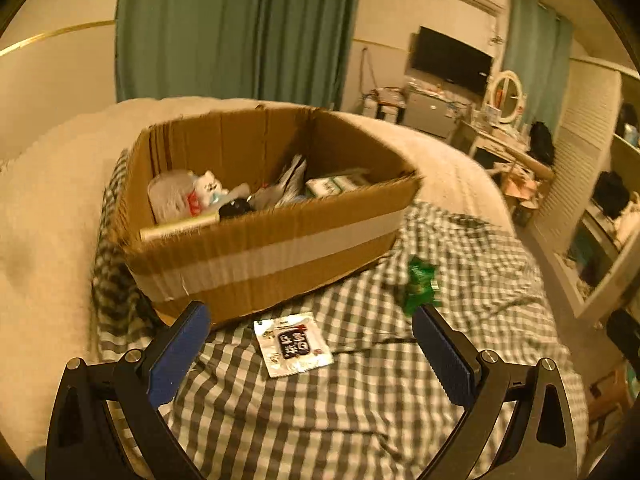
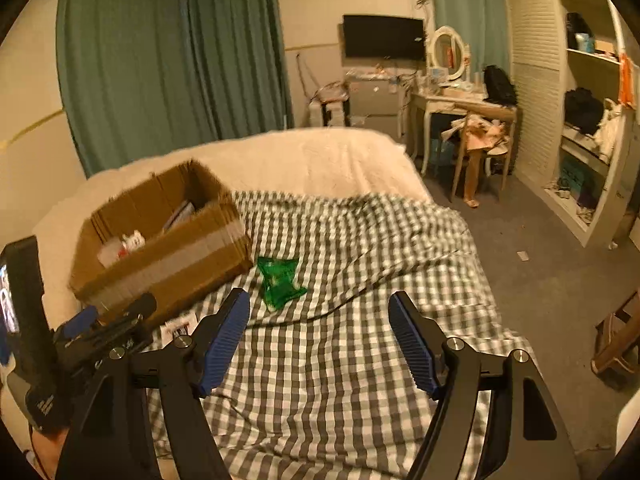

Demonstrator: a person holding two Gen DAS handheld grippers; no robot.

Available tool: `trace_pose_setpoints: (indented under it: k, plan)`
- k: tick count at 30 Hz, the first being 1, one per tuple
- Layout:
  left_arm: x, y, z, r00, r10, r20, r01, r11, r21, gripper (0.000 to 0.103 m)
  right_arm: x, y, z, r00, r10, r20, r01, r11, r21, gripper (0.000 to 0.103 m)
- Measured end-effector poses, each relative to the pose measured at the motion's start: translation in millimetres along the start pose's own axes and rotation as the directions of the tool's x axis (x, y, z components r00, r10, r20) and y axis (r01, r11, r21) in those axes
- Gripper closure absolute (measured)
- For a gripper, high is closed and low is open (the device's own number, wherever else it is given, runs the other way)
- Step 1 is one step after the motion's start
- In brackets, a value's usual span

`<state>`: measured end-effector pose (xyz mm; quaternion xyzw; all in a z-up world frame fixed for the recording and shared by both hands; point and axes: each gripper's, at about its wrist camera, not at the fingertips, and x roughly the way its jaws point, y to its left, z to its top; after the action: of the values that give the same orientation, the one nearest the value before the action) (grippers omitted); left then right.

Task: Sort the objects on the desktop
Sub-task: 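Move both grippers back to the white sachet and green packet, then grasp the white printed sachet with the left gripper while the right grasps the green foil packet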

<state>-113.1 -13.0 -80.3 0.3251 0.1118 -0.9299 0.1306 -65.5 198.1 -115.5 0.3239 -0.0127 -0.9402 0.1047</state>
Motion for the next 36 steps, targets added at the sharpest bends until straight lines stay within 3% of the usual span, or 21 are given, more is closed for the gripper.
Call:
trace_pose_setpoints:
  k: [2, 4, 6, 10, 14, 19, 25, 29, 32, 34, 36]
  plan:
    - [14.0, 3.9, -9.0, 0.999, 0.039, 0.023, -0.039, 0.999, -0.005, 0.0, 18.0, -0.6, -5.8, 1.0, 0.007, -0.025, -0.008, 1.0, -0.004, 0.031]
    - [24.3, 7.0, -13.1, 0.995, 0.094, -0.015, -0.094, 0.995, -0.017, 0.0, 32.1, -1.3, -10.9, 0.999, 0.032, -0.041, -0.032, 0.999, 0.0, 0.031]
    - [33.0, 11.4, -16.9, 0.997, 0.063, -0.044, -0.066, 0.996, -0.057, 0.0, 47.8, -1.6, -14.9, 0.997, 0.051, -0.057, -0.052, 0.999, -0.001, 0.031]
    - [52.2, 8.2, -24.8, 0.995, 0.078, -0.067, -0.083, 0.994, -0.077, 0.0, 79.5, -1.8, -20.6, 0.994, 0.061, -0.086, -0.062, 0.998, -0.005, 0.031]
    - [82.6, 6.8, -29.7, 0.977, 0.092, -0.193, -0.106, 0.992, -0.065, 0.0, 113.9, 1.0, -24.7, 0.988, 0.088, -0.124, -0.087, 0.996, 0.012, 0.031]
    - [94.7, 19.6, -31.4, 0.976, 0.111, -0.186, -0.14, 0.979, -0.148, 0.0, 154.0, 11.2, -23.4, 0.98, 0.125, -0.157, -0.128, 0.992, -0.012, 0.031]
    - [116.9, 12.4, -28.7, 0.961, 0.09, -0.261, -0.116, 0.989, -0.087, 0.0, 186.0, 24.5, -15.0, 0.971, 0.148, -0.186, -0.162, 0.985, -0.063, 0.031]
    - [122.2, 14.3, -27.8, 0.961, 0.091, -0.261, -0.118, 0.989, -0.09, 0.017, 203.6, 29.6, -12.0, 0.966, 0.16, -0.204, -0.177, 0.982, -0.068, 0.031]
    - [125.5, 15.6, -32.4, 0.951, 0.127, -0.282, -0.154, 0.985, -0.074, 0.027, 217.1, 33.5, -8.7, 0.962, 0.159, -0.224, -0.178, 0.982, -0.069, 0.031]
    - [127.9, 18.4, -33.5, 0.95, 0.13, -0.285, -0.156, 0.985, -0.072, 0.029, 226.6, 37.0, -6.1, 0.958, 0.166, -0.234, -0.188, 0.979, -0.074, 0.031]
    - [125.9, 21.8, -33.8, 0.952, 0.131, -0.275, -0.16, 0.983, -0.085, 0.041, 236.5, 39.6, -4.7, 0.957, 0.158, -0.243, -0.181, 0.981, -0.076, 0.031]
